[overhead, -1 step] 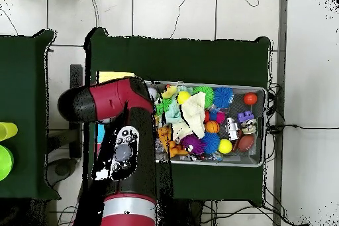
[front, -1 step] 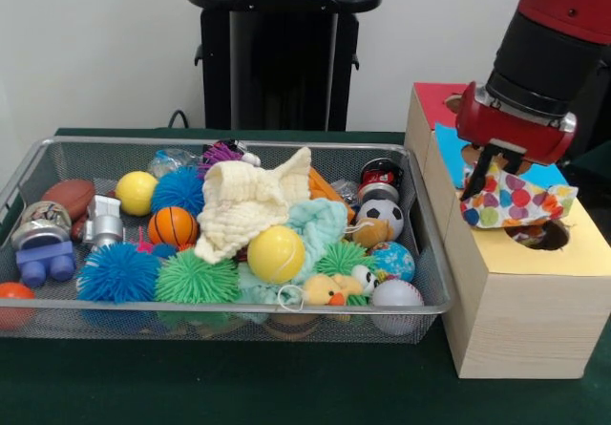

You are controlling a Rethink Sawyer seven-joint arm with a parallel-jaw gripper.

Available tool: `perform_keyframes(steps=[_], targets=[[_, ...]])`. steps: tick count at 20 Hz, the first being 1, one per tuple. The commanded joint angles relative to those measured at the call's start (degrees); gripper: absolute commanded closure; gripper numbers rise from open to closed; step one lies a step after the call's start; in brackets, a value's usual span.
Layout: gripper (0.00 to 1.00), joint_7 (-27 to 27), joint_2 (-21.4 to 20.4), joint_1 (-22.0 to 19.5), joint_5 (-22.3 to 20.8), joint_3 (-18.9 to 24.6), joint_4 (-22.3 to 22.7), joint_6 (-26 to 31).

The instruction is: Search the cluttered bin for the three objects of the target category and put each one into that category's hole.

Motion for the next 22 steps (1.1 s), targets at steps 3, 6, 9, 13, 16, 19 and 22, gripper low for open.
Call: perform_keyframes(steps=[3, 6, 9, 13, 16, 19, 22], targets=[[1.0, 2.52, 3.89, -1.46, 1.75, 9.18, 6.89, -8.88], [1.0, 3.35, 3.72, -1.56, 2.75, 9.64, 6.89, -8.75], [1.0, 4.47, 3.52, -1.14, 3.39, 9.51, 6.86, -8.93], [1.0, 4.88, 4.35, -0.41, 3.25, 8.94, 6.43, -7.27], [1.0, 4.77, 5.14, 0.49, 2.81, 7.72, 5.72, -3.94], [1.0, 4.19, 5.85, 0.97, 2.39, 6.78, 5.25, -0.52], [1.0, 4.26, 6.34, 1.84, 1.72, 5.53, 5.09, 1.36]])
